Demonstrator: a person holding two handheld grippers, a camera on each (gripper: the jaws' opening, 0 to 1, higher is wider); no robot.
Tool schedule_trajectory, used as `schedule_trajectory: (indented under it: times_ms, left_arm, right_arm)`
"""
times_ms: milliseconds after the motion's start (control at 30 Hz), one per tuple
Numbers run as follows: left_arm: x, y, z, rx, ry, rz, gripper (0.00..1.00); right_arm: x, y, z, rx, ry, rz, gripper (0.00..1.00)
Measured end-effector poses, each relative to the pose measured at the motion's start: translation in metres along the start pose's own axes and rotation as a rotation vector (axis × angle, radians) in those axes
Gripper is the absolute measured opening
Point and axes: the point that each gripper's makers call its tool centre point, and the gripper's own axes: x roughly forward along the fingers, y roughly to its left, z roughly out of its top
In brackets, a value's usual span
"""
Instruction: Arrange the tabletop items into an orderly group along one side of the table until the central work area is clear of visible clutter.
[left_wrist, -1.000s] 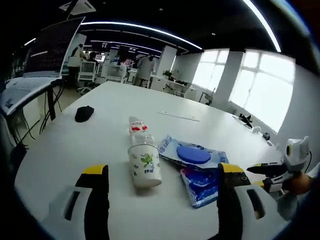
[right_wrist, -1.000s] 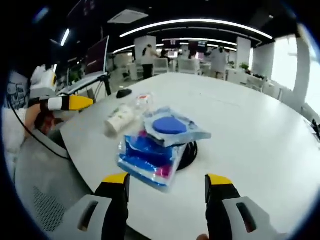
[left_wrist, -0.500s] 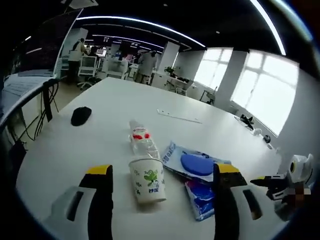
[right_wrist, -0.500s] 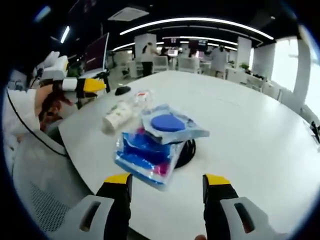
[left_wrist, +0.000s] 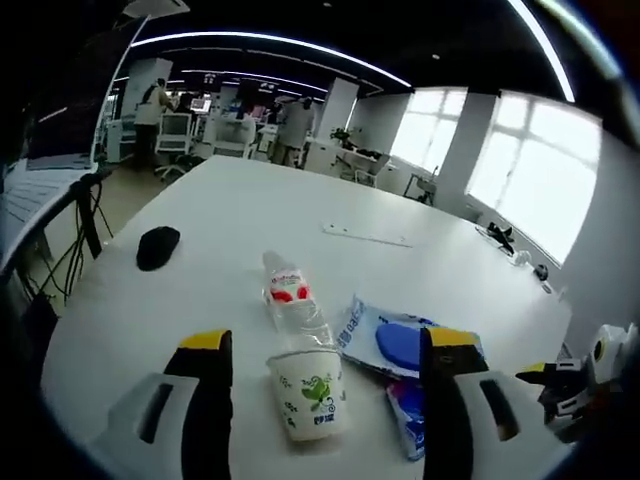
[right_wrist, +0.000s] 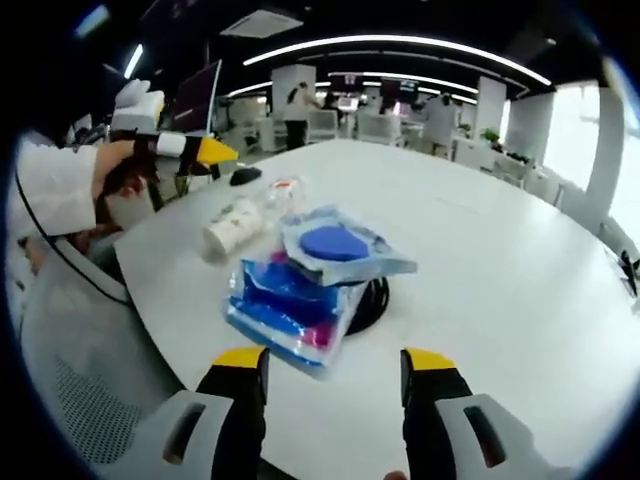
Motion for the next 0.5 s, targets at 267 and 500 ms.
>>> schedule_trajectory:
  times_ms: [267, 500]
  left_arm:
    - [0.013, 0.0, 0.005, 0.032, 0.056, 0.009, 0.72]
    - [0.031, -0.005, 0.014, 0.033, 0.073, -0.006, 0.71]
  right_arm:
    - [0.0, -0.003, -0.001, 0.005, 0.0, -0.01, 0.51]
    - [0.001, -0.003, -0.004, 0.007, 0.013, -0.013, 0.49]
